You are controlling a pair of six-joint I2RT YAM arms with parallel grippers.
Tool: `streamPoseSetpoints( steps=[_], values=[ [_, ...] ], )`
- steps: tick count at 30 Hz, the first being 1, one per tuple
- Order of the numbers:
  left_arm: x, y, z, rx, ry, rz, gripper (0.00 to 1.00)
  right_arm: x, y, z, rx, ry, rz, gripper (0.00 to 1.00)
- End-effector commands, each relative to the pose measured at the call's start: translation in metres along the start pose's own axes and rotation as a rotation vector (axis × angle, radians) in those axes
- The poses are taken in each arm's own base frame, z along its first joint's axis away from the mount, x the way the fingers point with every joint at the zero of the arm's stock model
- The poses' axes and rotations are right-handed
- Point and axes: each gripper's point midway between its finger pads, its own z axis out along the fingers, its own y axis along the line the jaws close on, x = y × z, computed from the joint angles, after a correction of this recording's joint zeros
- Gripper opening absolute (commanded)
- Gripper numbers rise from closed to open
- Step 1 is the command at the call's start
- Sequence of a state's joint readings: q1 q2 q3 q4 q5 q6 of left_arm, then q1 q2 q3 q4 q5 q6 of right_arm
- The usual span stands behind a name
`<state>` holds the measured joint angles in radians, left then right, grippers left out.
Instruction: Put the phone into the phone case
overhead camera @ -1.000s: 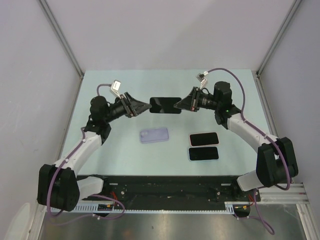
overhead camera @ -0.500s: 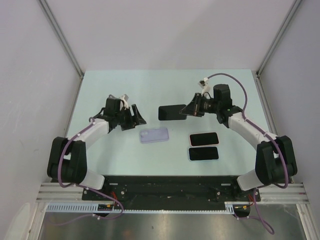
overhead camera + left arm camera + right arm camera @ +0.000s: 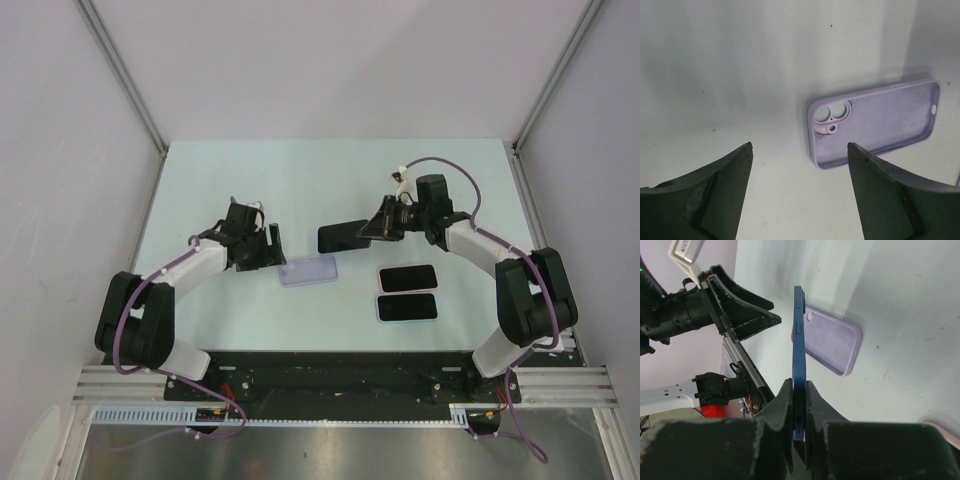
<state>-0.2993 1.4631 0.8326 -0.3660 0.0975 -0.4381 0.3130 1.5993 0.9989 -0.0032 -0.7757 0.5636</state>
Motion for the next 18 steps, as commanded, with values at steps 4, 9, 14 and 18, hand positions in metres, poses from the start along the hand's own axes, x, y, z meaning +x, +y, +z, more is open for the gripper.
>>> streamPoseSetpoints(
  steps=[4,9,14,18],
  values=[
    [-0.021,-0.018,-0.015,0.013,-0.071,0.076,0.82,-0.015,0.018,0.012,-0.073,0.026,-0.024,0.00],
    [-0.029,-0.022,-0.020,0.023,-0.098,0.088,0.82,-0.010,0.016,0.025,-0.063,0.075,0.003,0.00],
    [-0.033,-0.022,-0.027,0.022,-0.126,0.093,0.82,-0.002,0.016,0.041,-0.061,0.127,0.034,0.00],
    [-0.034,-0.021,-0.028,0.020,-0.134,0.102,0.83,0.009,0.018,0.054,-0.069,0.173,0.054,0.00]
  ],
)
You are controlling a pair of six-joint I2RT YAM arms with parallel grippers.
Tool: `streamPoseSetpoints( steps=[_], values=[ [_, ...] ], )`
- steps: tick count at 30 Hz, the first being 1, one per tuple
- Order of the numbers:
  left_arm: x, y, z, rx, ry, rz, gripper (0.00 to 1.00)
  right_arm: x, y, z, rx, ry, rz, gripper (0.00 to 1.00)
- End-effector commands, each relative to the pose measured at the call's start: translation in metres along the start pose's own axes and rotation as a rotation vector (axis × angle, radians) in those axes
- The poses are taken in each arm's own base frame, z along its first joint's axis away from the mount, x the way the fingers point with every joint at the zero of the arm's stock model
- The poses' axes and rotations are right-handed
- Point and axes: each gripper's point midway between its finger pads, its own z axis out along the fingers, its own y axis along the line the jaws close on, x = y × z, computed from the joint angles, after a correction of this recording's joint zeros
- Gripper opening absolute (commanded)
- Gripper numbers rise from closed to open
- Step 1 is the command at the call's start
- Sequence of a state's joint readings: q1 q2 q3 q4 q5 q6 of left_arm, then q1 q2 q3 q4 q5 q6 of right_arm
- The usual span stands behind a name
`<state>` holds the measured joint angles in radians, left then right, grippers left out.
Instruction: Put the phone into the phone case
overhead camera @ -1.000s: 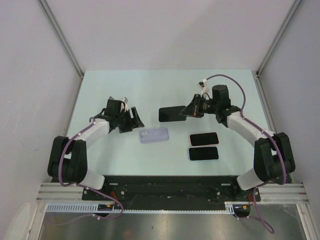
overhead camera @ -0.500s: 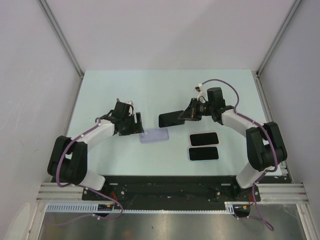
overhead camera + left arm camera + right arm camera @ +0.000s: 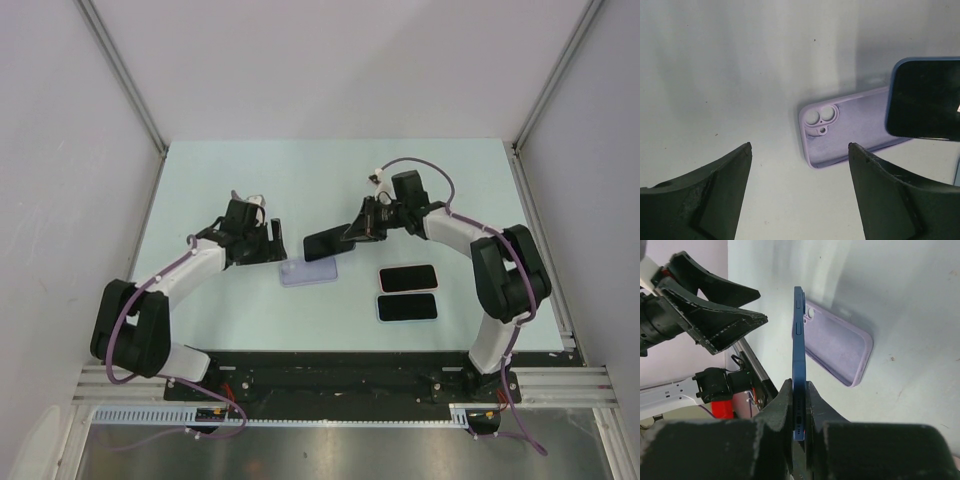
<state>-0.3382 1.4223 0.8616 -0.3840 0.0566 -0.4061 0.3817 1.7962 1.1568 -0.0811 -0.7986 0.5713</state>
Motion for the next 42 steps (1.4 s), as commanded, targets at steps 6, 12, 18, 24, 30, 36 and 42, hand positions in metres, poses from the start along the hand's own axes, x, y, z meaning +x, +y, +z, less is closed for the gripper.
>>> streamPoseSetpoints(
  steps=[6,12,18,24,30,36,42],
  values=[
    [-0.023,-0.008,-0.017,0.019,-0.084,0.033,0.83,0.014,0.028,0.029,-0.091,0.089,0.032,0.00],
    [-0.020,-0.008,-0.015,0.019,-0.076,0.031,0.83,0.020,0.025,0.040,-0.085,0.108,0.057,0.00],
    [-0.016,-0.005,-0.014,0.015,-0.066,0.032,0.84,0.025,0.015,0.053,-0.075,0.116,0.073,0.00],
    [-0.013,-0.005,-0.012,0.014,-0.059,0.032,0.84,0.031,0.011,0.062,-0.074,0.133,0.094,0.00],
    [-0.010,-0.004,-0.010,0.015,-0.045,0.031,0.84,0.036,0.007,0.070,-0.073,0.143,0.105,0.00],
    [-0.003,-0.003,-0.006,0.015,-0.025,0.026,0.82,0.037,0.011,0.075,-0.086,0.140,0.109,0.00],
    [0.010,-0.005,0.007,0.030,0.032,0.000,0.76,0.035,0.010,0.081,-0.100,0.134,0.122,0.00]
  ],
)
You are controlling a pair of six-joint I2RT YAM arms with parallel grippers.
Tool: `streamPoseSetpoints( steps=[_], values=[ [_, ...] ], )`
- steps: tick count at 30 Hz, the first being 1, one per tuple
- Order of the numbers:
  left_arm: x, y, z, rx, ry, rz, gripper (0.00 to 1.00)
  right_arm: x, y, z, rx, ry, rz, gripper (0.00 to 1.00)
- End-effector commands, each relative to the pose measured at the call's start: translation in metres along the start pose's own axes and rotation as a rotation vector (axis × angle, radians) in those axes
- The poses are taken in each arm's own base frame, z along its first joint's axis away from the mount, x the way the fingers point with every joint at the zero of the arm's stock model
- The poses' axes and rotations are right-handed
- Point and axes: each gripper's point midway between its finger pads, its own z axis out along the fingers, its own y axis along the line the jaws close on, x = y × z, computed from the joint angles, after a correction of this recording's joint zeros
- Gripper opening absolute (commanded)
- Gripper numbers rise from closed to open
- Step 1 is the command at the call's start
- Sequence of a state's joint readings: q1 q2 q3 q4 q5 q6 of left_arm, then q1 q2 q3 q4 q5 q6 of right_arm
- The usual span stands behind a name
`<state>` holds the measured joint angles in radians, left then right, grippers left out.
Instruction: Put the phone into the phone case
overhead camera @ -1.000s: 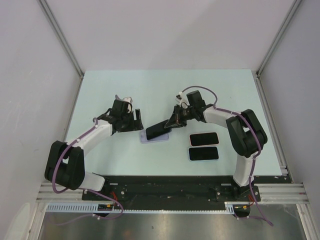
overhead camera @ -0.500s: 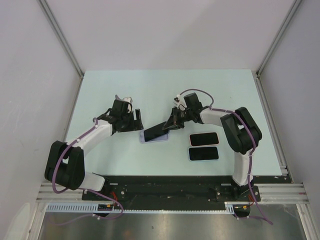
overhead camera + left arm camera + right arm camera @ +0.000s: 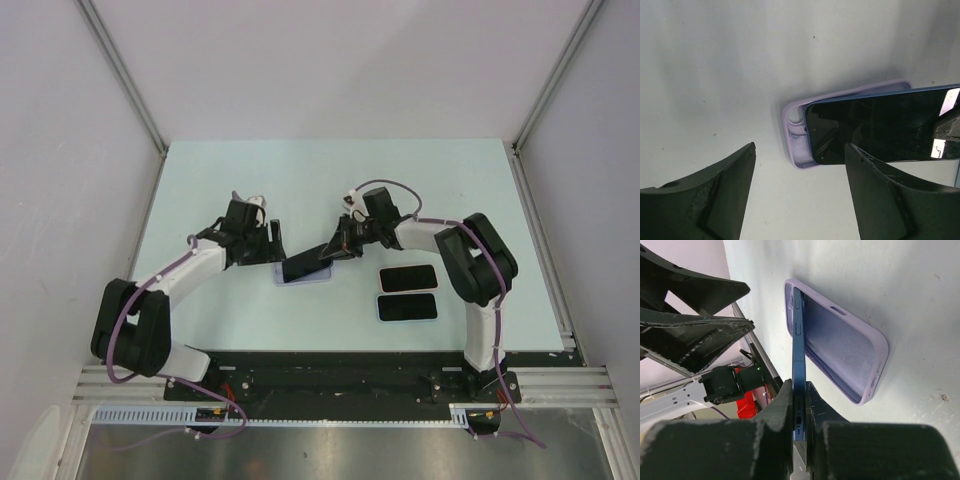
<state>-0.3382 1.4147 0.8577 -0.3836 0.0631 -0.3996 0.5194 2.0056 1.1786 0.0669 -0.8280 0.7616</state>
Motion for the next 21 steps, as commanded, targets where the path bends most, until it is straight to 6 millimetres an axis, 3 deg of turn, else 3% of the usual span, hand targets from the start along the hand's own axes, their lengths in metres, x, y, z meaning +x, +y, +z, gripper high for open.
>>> streamPoseSetpoints(
  steps=[1,11,21],
  values=[
    [0.010,-0.005,0.010,0.030,0.038,-0.012,0.76,-0.014,0.019,0.008,-0.067,-0.024,-0.040,0.00],
    [0.035,-0.013,0.037,0.093,0.119,-0.091,0.73,-0.012,0.013,0.018,-0.083,-0.013,-0.030,0.00],
    [0.035,-0.036,0.038,0.237,0.107,-0.131,0.69,-0.007,0.009,0.032,-0.119,0.006,-0.020,0.00]
  ],
)
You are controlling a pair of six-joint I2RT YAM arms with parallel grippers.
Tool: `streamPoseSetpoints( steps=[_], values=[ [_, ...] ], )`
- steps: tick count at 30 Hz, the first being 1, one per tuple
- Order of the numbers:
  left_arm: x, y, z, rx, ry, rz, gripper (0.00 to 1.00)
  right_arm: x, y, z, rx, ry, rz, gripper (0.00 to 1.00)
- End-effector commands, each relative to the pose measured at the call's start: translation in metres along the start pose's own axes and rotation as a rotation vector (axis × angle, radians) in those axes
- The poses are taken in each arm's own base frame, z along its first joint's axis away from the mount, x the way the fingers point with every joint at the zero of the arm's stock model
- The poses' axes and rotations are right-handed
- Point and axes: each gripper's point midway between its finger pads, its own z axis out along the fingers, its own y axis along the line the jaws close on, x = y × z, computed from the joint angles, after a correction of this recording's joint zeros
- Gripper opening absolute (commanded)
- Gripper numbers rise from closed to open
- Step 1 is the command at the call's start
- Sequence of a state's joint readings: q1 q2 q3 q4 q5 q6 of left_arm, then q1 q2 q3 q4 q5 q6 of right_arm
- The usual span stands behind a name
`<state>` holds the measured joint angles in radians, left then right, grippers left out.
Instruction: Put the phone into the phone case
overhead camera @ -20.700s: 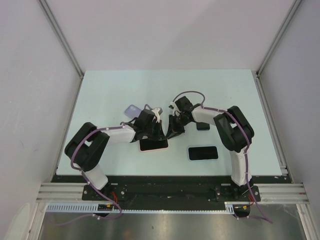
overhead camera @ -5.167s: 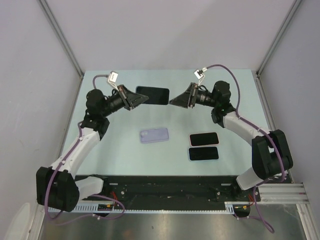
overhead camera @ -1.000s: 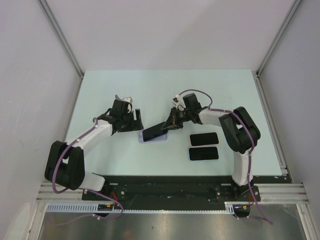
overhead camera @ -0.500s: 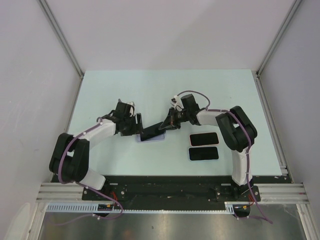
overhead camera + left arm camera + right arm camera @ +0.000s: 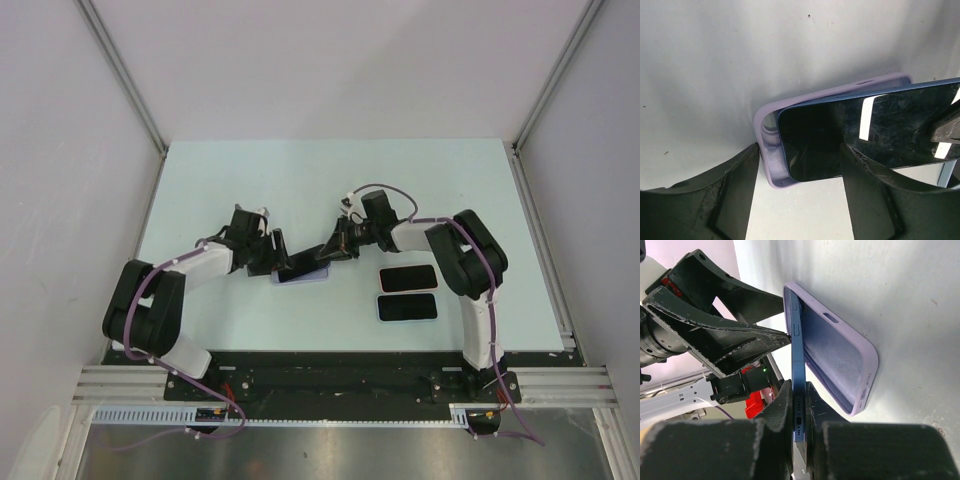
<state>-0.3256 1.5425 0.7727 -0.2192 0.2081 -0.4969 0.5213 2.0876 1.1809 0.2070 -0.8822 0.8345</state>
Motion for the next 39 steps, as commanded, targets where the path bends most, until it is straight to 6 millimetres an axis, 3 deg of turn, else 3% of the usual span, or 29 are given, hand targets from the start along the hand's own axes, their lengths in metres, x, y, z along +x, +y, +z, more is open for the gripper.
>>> streamPoseSetpoints(
  steps=[1,13,19,25,28,35,39],
  values=[
    [0.005,-0.027,0.004,0.139,0.014,-0.012,0.69,-0.004,0.014,0.019,-0.055,-0.008,-0.045,0.00],
    [0.008,-0.032,0.005,0.180,0.019,-0.018,0.68,0.009,0.008,0.042,-0.063,0.013,-0.023,0.00],
    [-0.007,-0.035,-0.007,0.178,-0.051,0.020,0.72,0.015,-0.006,0.040,-0.015,0.028,-0.029,0.00],
    [-0.031,-0.044,-0.034,0.186,-0.171,0.086,0.71,0.019,-0.021,0.041,0.027,0.041,-0.032,0.00],
    [-0.038,-0.047,-0.043,0.191,-0.202,0.116,0.64,0.022,-0.030,0.042,0.045,0.049,-0.023,0.00],
    [-0.036,-0.045,-0.042,0.176,-0.184,0.146,0.24,0.026,-0.046,0.045,0.080,0.060,-0.014,0.00],
    [-0.029,-0.042,-0.032,0.166,-0.147,0.141,0.16,0.028,-0.054,0.046,0.101,0.065,-0.012,0.03]
  ],
)
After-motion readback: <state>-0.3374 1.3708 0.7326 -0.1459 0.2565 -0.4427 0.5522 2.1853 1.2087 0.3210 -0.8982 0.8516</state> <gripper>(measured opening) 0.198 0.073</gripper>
